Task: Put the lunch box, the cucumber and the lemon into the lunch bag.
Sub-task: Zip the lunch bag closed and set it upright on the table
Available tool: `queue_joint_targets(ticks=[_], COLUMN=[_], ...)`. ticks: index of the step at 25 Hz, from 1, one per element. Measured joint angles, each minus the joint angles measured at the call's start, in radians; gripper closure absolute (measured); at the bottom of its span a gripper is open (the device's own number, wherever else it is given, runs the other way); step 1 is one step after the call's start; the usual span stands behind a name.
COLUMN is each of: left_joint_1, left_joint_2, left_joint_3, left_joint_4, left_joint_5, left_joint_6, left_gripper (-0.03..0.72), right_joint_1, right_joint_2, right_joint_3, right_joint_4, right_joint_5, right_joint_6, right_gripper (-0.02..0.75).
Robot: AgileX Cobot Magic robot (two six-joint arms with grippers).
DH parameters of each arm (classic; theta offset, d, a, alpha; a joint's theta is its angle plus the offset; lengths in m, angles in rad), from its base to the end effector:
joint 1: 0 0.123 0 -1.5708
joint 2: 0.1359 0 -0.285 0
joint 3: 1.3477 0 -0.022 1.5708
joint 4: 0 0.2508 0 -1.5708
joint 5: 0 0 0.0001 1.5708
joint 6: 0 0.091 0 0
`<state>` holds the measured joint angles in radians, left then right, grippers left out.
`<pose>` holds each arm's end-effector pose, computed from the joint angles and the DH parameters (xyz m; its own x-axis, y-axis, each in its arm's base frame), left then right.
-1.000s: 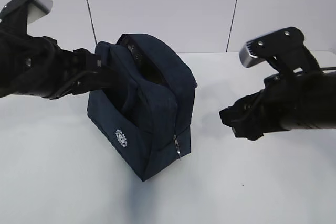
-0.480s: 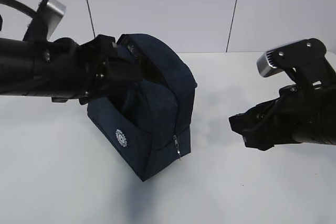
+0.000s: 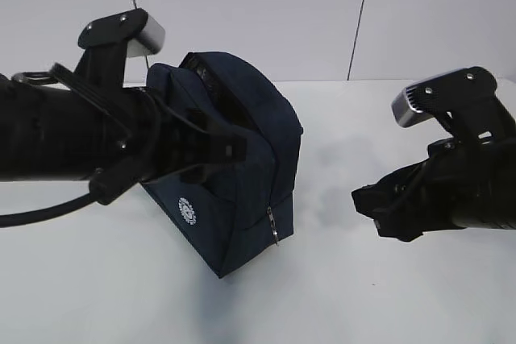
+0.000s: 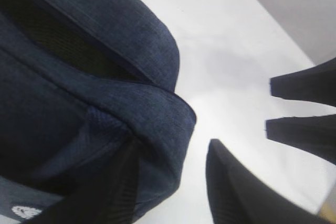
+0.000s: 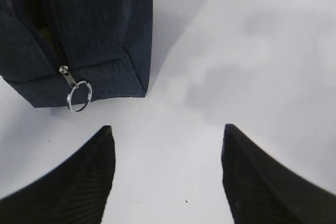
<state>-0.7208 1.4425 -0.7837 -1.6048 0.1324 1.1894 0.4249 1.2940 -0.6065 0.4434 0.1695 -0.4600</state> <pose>0.2182 -0.2078 0.2424 -0.6672 0.0533 -0.7430 0.5120 0.7573 -0.4055 0.2209 0.1072 0.2195 -0.6131 -0.3017 -0.7301 -0.4729 0.8805 0.0333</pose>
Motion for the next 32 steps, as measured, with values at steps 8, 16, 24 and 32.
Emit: queue_joint_targets(ticks=[8, 16, 24, 32], left_joint_1=[-0.212, -0.244, -0.244, -0.246], left_joint_2=[0.0, -0.008, -0.012, 0.01], left_joint_3=[0.0, 0.046, 0.046, 0.046], left_joint_4=[-0.008, -0.227, -0.216, -0.147], left_joint_5=[-0.329, -0.505, -0.473, -0.404], left_joint_6=[0.027, 0.201, 0.21, 0.21], left_gripper=[0.377, 0.377, 0.377, 0.377], right_joint_1=[0.0, 0.077, 0.12, 0.143], right_joint_2=[0.0, 0.0, 0.0, 0.0], right_joint_3=[0.0, 0.0, 0.056, 0.075], right_joint_4=[0.008, 0.024, 0.066, 0.079], right_joint_5=[0.029, 0.021, -0.1, -0.126], right_joint_6=[0.0, -0.041, -0.046, -0.046], right_gripper=[0.254, 0.276, 0.279, 0.281])
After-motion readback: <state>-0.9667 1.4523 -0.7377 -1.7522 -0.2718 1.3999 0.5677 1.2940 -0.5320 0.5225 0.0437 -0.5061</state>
